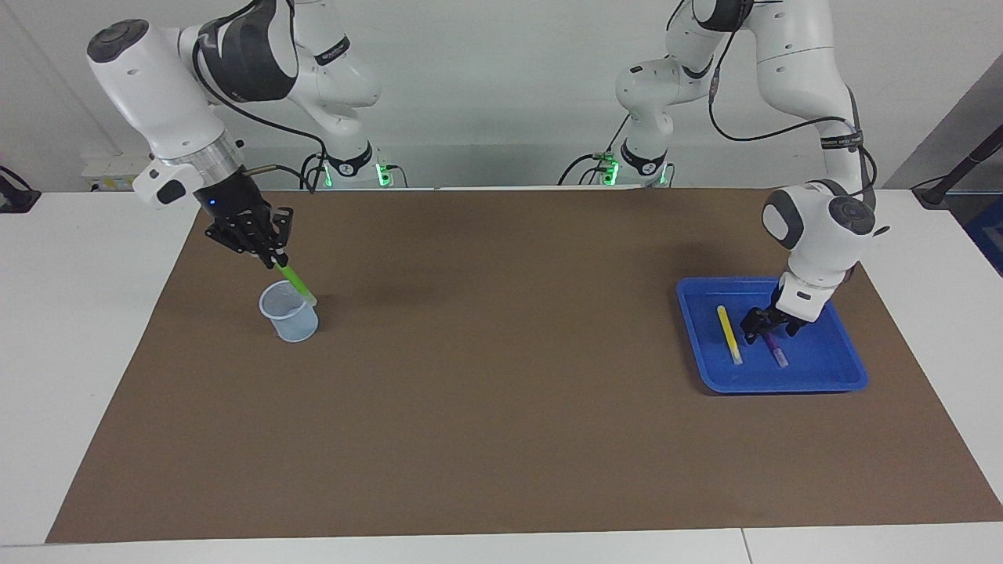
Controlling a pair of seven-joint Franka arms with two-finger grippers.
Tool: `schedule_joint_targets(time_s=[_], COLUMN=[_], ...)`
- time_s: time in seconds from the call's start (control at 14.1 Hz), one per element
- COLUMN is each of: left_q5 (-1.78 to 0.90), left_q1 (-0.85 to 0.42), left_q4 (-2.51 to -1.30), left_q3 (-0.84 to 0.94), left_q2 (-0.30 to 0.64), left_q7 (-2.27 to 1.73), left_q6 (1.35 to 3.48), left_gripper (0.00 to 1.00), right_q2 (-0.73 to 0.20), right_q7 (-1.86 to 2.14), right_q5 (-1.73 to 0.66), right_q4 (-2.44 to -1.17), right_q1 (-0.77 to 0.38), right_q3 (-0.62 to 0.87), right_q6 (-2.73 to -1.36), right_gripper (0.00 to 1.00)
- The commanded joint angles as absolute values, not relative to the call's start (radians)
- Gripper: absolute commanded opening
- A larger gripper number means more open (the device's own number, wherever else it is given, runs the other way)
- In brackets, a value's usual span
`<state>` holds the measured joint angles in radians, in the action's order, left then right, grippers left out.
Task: Right arm passes pens to left for tray arrangement
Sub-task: 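Open the left gripper over the tray while the right gripper lifts the green pen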
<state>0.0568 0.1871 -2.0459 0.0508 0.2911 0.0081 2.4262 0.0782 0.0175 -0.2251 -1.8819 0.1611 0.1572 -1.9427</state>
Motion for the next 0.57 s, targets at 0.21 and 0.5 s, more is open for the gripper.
schedule_joint_targets(time_s=[0.21,0.5], left_q5=[-0.008,-0.044], left_q1=[0.152,0.140], left_q4=[-1.850,-1.787], left_q3=[0.051,0.072], left_q2=[0.331,0.308], left_q7=[-0.015,-0.017], left_q6=[2.194,2.050], left_gripper=[1.00,1.00], right_q2=[0.060,0.063], right_q7=[-0.219,-0.409], right_q5=[-0.323,-0.413], right_q4=[-1.878,-1.925], right_q1=[0.023,-0.081], right_q3=[0.160,0.160], right_q6=[-2.092,-2.227], right_gripper=[0.00,0.00])
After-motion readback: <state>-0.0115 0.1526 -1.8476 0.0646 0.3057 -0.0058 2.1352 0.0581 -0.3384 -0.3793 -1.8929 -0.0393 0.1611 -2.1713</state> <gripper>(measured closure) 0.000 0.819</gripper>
